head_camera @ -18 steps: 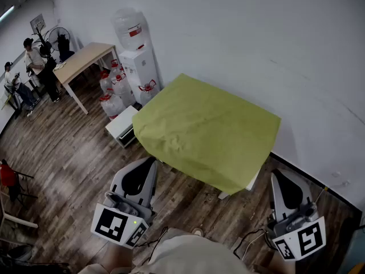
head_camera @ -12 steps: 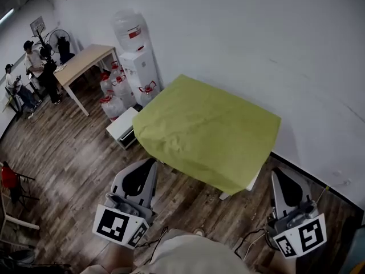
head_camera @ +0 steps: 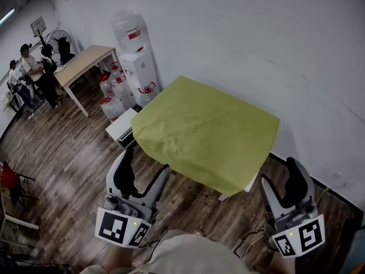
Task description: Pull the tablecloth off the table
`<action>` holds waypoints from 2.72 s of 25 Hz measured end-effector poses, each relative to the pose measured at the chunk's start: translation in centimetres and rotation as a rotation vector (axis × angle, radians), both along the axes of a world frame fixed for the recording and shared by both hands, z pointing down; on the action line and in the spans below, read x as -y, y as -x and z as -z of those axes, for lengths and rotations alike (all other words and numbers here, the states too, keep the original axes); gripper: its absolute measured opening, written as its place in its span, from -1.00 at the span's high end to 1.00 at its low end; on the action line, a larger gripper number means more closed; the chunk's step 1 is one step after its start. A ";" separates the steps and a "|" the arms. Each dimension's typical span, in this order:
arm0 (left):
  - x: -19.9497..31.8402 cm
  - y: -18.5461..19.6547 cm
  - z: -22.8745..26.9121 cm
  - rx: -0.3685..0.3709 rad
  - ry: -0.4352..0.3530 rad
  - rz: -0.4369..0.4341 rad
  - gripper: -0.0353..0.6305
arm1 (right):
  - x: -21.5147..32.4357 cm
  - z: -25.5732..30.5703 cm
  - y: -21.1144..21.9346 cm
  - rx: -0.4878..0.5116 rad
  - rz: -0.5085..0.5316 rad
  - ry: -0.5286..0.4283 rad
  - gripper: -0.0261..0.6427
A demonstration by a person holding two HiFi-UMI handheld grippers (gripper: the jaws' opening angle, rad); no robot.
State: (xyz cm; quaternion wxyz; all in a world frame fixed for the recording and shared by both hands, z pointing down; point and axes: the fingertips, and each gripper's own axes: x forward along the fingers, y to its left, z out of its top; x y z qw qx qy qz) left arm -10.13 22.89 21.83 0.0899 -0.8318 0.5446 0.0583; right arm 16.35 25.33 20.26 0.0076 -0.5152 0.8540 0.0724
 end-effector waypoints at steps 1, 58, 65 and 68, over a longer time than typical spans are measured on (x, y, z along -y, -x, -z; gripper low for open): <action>0.0 -0.2 0.1 0.019 -0.012 0.003 -0.19 | 0.0 0.2 -0.1 0.008 0.003 -0.005 -0.11; 41.2 3.9 -10.6 0.107 0.240 -0.194 -0.19 | 38.5 -12.4 4.9 -0.172 -0.166 0.366 -0.14; 44.5 5.5 -13.9 0.168 0.288 -0.186 -0.19 | 41.8 -14.2 5.5 -0.160 -0.191 0.390 -0.15; 45.5 5.6 -14.5 0.158 0.312 -0.179 -0.19 | 42.5 -14.9 5.1 -0.163 -0.198 0.406 -0.15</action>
